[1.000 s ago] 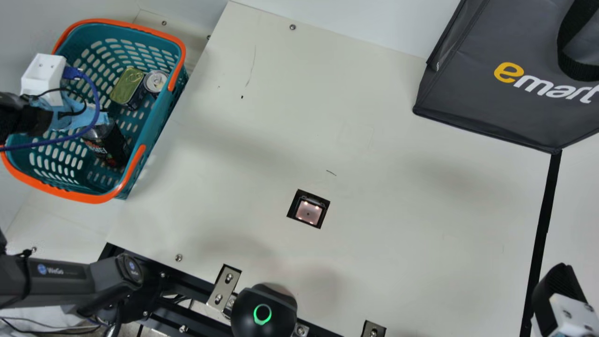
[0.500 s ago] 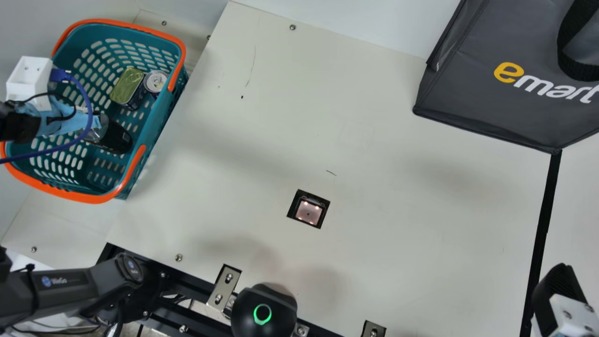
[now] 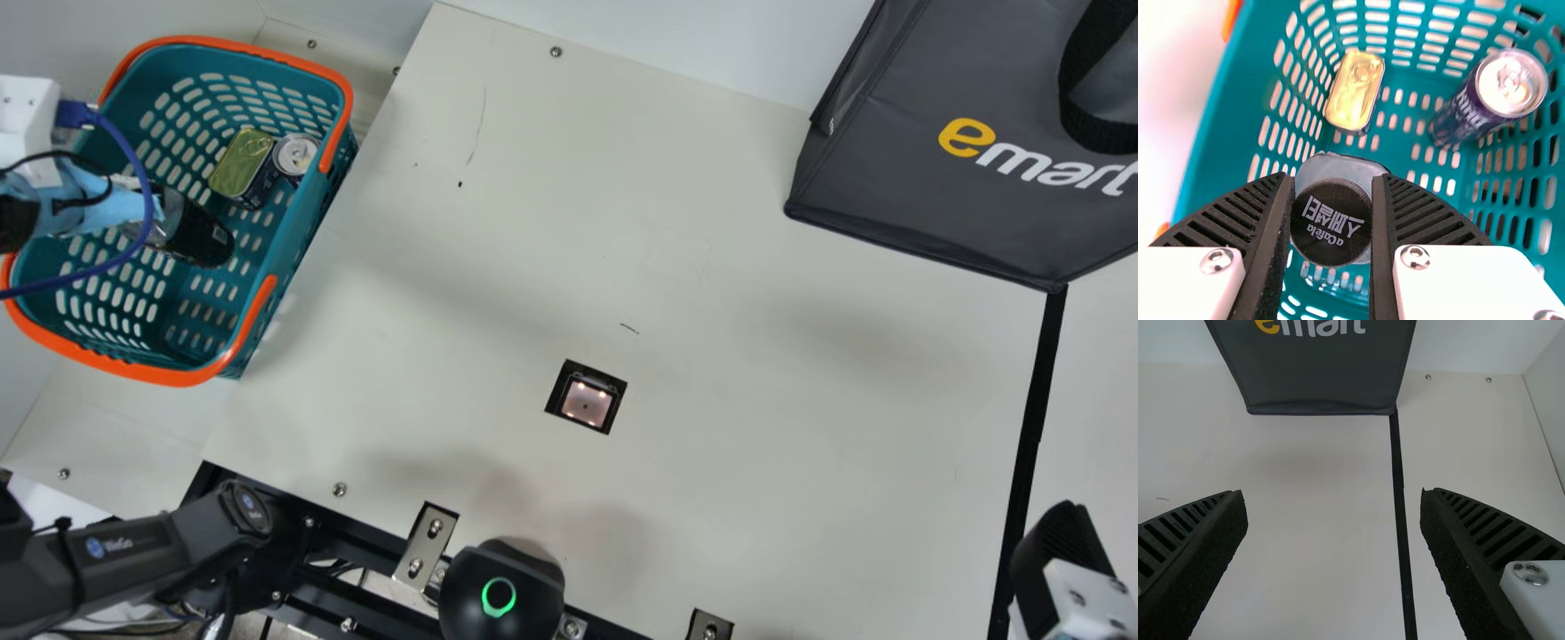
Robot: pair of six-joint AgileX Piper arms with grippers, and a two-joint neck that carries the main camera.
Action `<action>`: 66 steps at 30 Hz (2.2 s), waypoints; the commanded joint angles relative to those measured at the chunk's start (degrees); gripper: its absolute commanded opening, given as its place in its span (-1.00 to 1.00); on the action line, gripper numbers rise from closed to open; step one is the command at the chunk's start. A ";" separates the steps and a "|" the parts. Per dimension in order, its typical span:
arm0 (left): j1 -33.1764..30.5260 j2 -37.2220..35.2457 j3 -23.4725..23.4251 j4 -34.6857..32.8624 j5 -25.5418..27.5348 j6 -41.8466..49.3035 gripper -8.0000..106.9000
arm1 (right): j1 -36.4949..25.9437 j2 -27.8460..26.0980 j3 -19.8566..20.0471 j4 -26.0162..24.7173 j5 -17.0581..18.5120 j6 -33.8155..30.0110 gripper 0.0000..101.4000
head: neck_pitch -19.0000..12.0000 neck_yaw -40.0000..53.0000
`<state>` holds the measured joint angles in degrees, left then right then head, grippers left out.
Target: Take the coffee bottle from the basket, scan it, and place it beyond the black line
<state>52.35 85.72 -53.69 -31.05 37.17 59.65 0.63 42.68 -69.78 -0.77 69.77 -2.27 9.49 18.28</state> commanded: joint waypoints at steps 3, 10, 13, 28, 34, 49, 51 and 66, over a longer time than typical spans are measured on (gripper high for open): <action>-0.42 -0.96 -3.11 0.76 2.48 -2.74 -0.68 | 0.00 0.00 0.00 0.00 0.00 0.00 0.79 | -1.57 0.14; -1.72 -2.91 -8.42 2.12 6.93 -6.94 -0.68 | 0.00 0.00 0.00 0.00 0.00 0.00 0.79 | -1.57 0.14; -2.29 -3.80 -10.52 2.64 8.83 -8.43 -0.68 | 0.00 0.00 0.00 0.00 0.00 0.00 0.79 | -1.57 0.14; -4.73 -9.92 -15.20 4.22 17.07 -10.65 -0.68 | 0.00 0.00 0.00 0.00 -0.06 0.00 0.79 | -1.57 0.14; -6.97 -12.95 -14.59 4.46 19.28 -11.46 -0.68 | 0.00 0.00 0.00 0.00 -0.06 0.00 0.79 | -1.57 0.14; -15.87 -19.79 -11.60 4.53 22.41 -14.78 -0.68 | 0.00 0.00 0.00 0.00 -0.06 0.00 0.79 | -1.57 0.14; -17.38 -20.49 -11.26 4.44 22.62 -15.24 -0.68 | 0.00 0.00 0.00 0.00 0.00 0.00 0.79 | -1.57 0.14; -31.92 -23.80 -7.90 4.51 21.00 -19.70 -0.68 | 0.00 0.00 0.00 0.00 -0.06 0.00 0.79 | -1.57 0.14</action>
<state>22.43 61.94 -61.81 -26.65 58.59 40.24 0.63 42.68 -69.78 -0.77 69.71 -2.27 9.40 18.28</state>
